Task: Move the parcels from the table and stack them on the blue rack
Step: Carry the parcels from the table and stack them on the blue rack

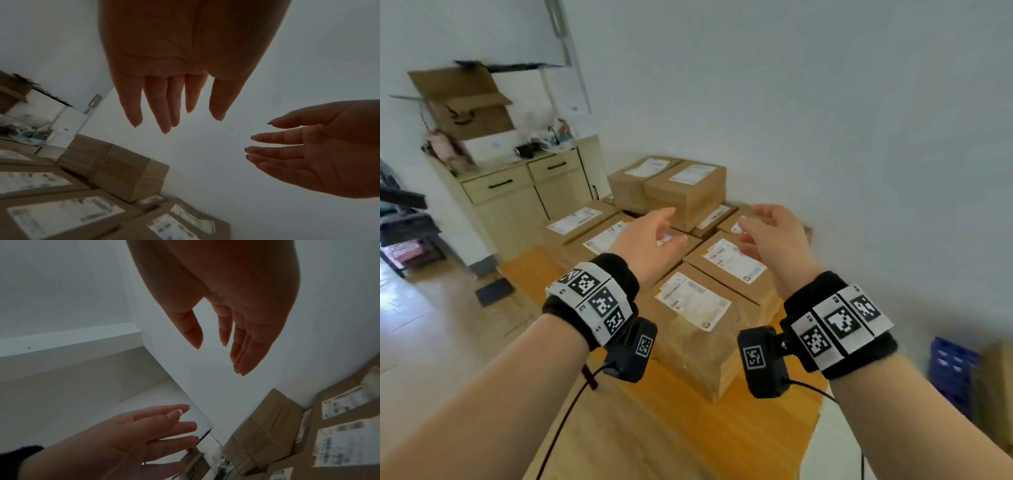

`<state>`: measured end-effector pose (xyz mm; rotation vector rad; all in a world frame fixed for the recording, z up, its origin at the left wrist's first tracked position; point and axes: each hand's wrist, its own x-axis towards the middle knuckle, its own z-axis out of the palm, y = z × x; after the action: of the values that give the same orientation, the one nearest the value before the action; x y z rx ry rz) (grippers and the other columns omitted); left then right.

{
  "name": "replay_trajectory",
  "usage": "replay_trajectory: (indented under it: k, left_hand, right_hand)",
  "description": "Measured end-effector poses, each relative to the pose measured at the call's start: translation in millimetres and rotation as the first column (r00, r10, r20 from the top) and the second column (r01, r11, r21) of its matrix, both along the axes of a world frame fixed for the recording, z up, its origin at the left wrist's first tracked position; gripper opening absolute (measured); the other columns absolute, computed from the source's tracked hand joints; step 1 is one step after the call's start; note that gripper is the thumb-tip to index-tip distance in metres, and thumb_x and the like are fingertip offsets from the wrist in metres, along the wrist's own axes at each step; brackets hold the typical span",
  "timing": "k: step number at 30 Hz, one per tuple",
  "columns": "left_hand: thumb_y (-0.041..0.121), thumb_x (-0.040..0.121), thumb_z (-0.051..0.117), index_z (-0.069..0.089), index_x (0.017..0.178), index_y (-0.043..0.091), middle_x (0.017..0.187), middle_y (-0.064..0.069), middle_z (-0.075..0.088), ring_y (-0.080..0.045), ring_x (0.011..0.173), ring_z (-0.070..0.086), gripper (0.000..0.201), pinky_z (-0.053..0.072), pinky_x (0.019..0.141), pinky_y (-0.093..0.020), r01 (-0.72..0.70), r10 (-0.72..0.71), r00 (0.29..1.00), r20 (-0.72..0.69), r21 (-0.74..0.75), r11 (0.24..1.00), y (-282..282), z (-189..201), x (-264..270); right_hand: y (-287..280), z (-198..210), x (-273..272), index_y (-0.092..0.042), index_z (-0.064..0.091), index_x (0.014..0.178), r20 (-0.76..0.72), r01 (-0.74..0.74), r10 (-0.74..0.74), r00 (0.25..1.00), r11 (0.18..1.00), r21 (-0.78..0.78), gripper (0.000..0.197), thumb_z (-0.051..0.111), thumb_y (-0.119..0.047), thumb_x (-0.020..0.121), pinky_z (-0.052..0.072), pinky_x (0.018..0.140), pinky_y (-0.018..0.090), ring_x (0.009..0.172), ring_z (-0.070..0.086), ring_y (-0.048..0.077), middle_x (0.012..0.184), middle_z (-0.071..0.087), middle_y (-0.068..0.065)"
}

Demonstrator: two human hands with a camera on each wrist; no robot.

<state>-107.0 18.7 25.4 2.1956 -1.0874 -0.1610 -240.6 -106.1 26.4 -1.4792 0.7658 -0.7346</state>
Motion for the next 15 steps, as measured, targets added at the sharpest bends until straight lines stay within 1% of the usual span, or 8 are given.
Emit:
replay_trajectory:
  k: [3, 5, 6, 8, 10, 12, 14, 15]
  left_hand:
    - [0.032, 0.093, 0.053, 0.03, 0.145, 0.02, 0.141, -0.002, 0.045, -0.017, 0.126, 0.046, 0.058, 0.035, 0.097, -0.026, -0.018, 0.018, 1.0, -0.001, 0.008, 1.0, -15, 2, 46]
    - [0.03, 0.095, 0.051, 0.029, 0.145, 0.018, 0.143, -0.004, 0.043, -0.018, 0.127, 0.044, 0.056, 0.034, 0.098, -0.027, -0.022, 0.022, 1.0, 0.002, 0.02, 1.0, -27, -1, 76]
    - [0.029, 0.095, 0.05, 0.028, 0.145, 0.018, 0.144, -0.005, 0.041, -0.019, 0.129, 0.043, 0.056, 0.034, 0.101, -0.029, -0.023, 0.023, 1.0, 0.001, 0.024, 0.999, -35, -2, 93]
    - [0.029, 0.095, 0.048, 0.027, 0.146, 0.017, 0.146, -0.006, 0.038, -0.02, 0.132, 0.039, 0.056, 0.033, 0.107, -0.034, -0.016, 0.017, 1.0, -0.008, 0.033, 0.999, -54, -7, 130]
    - [0.029, 0.095, 0.048, 0.028, 0.146, 0.016, 0.147, -0.006, 0.037, -0.022, 0.133, 0.038, 0.056, 0.033, 0.109, -0.038, 0.0, 0.0, 1.0, -0.015, 0.044, 0.999, -73, -12, 169]
    - [0.029, 0.094, 0.049, 0.031, 0.144, 0.015, 0.145, -0.007, 0.039, -0.023, 0.132, 0.039, 0.055, 0.034, 0.108, -0.038, 0.034, -0.033, 0.999, -0.006, 0.044, 0.998, -92, -17, 205]
    - [0.028, 0.094, 0.049, 0.033, 0.143, 0.012, 0.144, -0.01, 0.04, -0.025, 0.131, 0.04, 0.054, 0.034, 0.107, -0.038, 0.057, -0.058, 0.998, 0.007, 0.077, 0.995, -111, -23, 238]
    - [0.029, 0.094, 0.049, 0.034, 0.142, 0.011, 0.142, -0.011, 0.042, -0.027, 0.129, 0.042, 0.053, 0.036, 0.106, -0.039, 0.07, -0.071, 0.997, 0.002, 0.09, 0.993, -119, -26, 252]
  right_hand:
    - [-14, 4, 47, -0.018, 0.043, 0.133, -0.059, -0.042, 0.043, 0.997, 0.999, 0.018, 0.047, 0.059, -0.023, 0.089, 0.053, 0.09, 0.038, 0.099, 0.056, 0.015, 0.107, 0.053, -0.001]
    - [-22, 4, 75, -0.02, 0.038, 0.137, -0.106, -0.055, 0.059, 0.993, 0.998, 0.039, 0.053, 0.06, -0.029, 0.09, 0.053, 0.09, 0.038, 0.105, 0.054, 0.016, 0.122, 0.05, 0.001]
    - [-26, 4, 89, -0.02, 0.036, 0.14, -0.124, -0.056, 0.061, 0.99, 0.997, 0.047, 0.056, 0.059, -0.031, 0.09, 0.052, 0.09, 0.037, 0.109, 0.052, 0.017, 0.131, 0.047, 0.003]
    - [-35, 1, 117, -0.02, 0.032, 0.143, -0.144, -0.043, 0.052, 0.988, 0.997, 0.068, 0.061, 0.059, -0.034, 0.09, 0.051, 0.089, 0.038, 0.116, 0.048, 0.02, 0.141, 0.041, 0.003]
    - [-43, -4, 148, -0.021, 0.03, 0.144, -0.17, -0.007, 0.021, 0.985, 0.996, 0.084, 0.063, 0.059, -0.036, 0.09, 0.049, 0.094, 0.042, 0.122, 0.046, 0.023, 0.144, 0.038, 0.003]
    - [-52, -8, 179, -0.02, 0.028, 0.145, -0.202, 0.043, -0.023, 0.979, 0.995, 0.093, 0.066, 0.059, -0.037, 0.089, 0.046, 0.098, 0.045, 0.126, 0.043, 0.024, 0.145, 0.037, 0.004]
    - [-60, -14, 209, -0.018, 0.025, 0.146, -0.209, 0.098, -0.068, 0.975, 0.986, 0.138, 0.067, 0.058, -0.034, 0.09, 0.046, 0.098, 0.044, 0.124, 0.042, 0.023, 0.145, 0.036, 0.004]
    - [-64, -16, 224, -0.016, 0.024, 0.147, -0.209, 0.116, -0.08, 0.975, 0.979, 0.166, 0.067, 0.057, -0.032, 0.091, 0.046, 0.097, 0.043, 0.12, 0.042, 0.021, 0.144, 0.037, 0.003]
